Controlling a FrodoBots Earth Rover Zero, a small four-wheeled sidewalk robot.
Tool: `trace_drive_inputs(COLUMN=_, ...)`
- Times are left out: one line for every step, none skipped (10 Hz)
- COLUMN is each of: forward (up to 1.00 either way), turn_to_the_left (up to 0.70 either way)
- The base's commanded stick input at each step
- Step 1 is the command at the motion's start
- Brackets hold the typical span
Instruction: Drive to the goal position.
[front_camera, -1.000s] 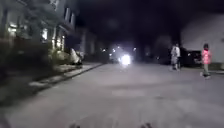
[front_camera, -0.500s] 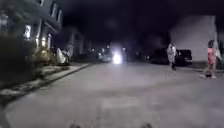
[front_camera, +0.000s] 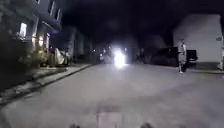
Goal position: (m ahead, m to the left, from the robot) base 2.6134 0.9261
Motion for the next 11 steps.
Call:
trace_drive_inputs(forward=0.85, turn_to_the_left=0.0)
trace_drive_inputs(forward=0.85, turn_to_the_left=0.0)
trace_drive_inputs(forward=0.85, turn_to_the_left=0.0)
trace_drive_inputs(forward=0.85, turn_to_the_left=0.0)
trace_drive_inputs(forward=0.85, turn_to_the_left=0.0)
trace_drive_inputs(forward=0.85, turn_to_the_left=0.0)
trace_drive_inputs(forward=0.85, turn_to_the_left=0.0)
trace_drive_inputs(forward=0.85, turn_to_the_left=0.0)
trace_drive_inputs(forward=0.85, turn_to_the_left=0.0)
trace_drive_inputs(forward=0.85, turn_to_the_left=0.0)
trace_drive_inputs(forward=0.85, turn_to_the_left=0.0)
